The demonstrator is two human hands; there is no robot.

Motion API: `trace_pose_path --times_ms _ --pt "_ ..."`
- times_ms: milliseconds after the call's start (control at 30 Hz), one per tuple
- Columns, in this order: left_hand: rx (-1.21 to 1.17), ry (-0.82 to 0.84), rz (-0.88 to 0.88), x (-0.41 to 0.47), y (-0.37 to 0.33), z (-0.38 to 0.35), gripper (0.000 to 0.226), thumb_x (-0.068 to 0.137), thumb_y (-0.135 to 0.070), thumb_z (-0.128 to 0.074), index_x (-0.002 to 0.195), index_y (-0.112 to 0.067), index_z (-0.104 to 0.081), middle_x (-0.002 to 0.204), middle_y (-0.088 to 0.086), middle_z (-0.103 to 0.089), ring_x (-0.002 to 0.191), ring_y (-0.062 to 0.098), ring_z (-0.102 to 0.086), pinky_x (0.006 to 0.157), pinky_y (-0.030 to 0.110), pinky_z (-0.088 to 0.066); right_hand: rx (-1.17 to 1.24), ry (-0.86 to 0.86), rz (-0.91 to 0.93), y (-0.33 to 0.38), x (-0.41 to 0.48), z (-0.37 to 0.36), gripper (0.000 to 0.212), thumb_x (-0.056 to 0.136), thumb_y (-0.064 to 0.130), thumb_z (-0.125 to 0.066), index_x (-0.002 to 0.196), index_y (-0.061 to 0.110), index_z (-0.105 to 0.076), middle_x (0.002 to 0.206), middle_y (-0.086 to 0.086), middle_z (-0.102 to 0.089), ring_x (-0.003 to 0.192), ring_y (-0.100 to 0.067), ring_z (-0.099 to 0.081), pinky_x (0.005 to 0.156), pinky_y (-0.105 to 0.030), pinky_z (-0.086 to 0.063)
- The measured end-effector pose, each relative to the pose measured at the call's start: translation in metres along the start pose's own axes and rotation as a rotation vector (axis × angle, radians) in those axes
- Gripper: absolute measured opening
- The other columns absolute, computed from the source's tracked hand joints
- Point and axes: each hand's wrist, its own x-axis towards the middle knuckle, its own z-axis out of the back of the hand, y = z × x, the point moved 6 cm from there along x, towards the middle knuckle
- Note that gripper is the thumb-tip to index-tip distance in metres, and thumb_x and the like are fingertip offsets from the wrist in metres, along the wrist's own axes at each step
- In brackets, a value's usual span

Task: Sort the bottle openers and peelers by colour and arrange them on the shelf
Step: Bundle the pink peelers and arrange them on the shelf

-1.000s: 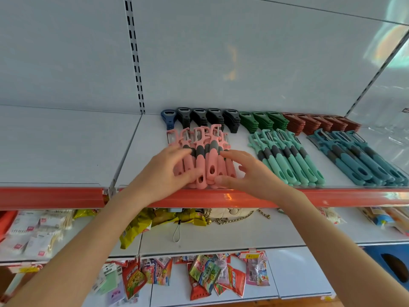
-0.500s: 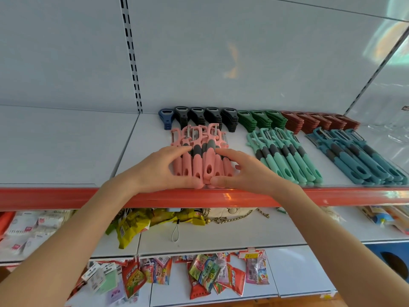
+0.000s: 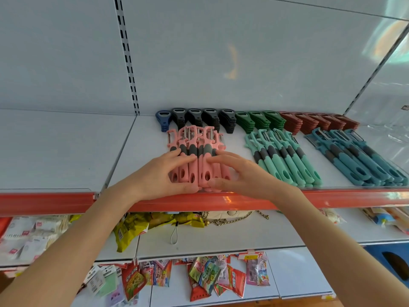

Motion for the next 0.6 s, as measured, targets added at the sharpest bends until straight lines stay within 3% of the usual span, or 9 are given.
trace_pose_path --times_ms 133,267,367,500,600 --pt "0.016 0.001 0.003 0.001 0.001 0.002 0.078 0.071 -0.054 -0.063 0.139 -0.040 -0.030 0.154 -0.002 -0.017 0.140 0.011 -0.016 0.106 0.023 -0.018 -0.004 0.010 0.005 -0.001 0.000 0.000 0.064 0.077 0.053 -0.061 0.135 0.036 -0.042 0.152 0.007 -0.023 0.140 -0.007 -0.019 0.110 -0.027 -0.019" --pt "0.033 0.014 0.005 0.000 0.003 0.002 0.091 0.061 -0.079 -0.055 0.139 -0.040 -0.029 0.152 -0.005 -0.021 0.137 0.009 -0.019 0.100 0.019 -0.018 0.025 -0.009 0.007 -0.005 0.001 0.003 0.070 0.073 0.050 -0.067 0.136 0.038 -0.039 0.149 0.008 -0.029 0.137 -0.007 -0.025 0.112 -0.030 -0.024" --pt "-0.006 0.009 0.004 -0.002 0.004 0.004 0.102 0.044 -0.082 -0.047 0.138 -0.045 -0.028 0.152 -0.006 -0.021 0.138 0.010 -0.019 0.098 0.020 -0.016 0.053 0.027 -0.005 -0.010 -0.001 0.005 0.084 0.061 0.058 -0.069 0.136 0.043 -0.034 0.148 0.010 -0.031 0.135 -0.006 -0.028 0.113 -0.037 -0.028" --pt "-0.020 0.004 0.023 -0.001 0.010 0.006 0.074 0.064 -0.067 -0.061 0.131 -0.051 -0.033 0.151 -0.005 -0.025 0.138 0.011 -0.021 0.100 0.021 -0.019 0.043 0.065 0.002 -0.014 -0.001 0.004 0.082 0.064 0.049 -0.072 0.137 0.039 -0.036 0.145 0.009 -0.035 0.133 -0.006 -0.030 0.112 -0.034 -0.027" --pt "-0.013 0.009 0.027 0.000 0.016 0.007 0.076 0.051 -0.081 -0.052 0.121 -0.060 -0.031 0.153 -0.003 -0.023 0.140 0.012 -0.019 0.101 0.022 -0.017 0.036 0.020 0.024 -0.014 0.001 0.005 0.072 0.070 0.041 -0.073 0.134 0.034 -0.042 0.141 0.008 -0.041 0.129 -0.004 -0.034 0.110 -0.030 -0.029"
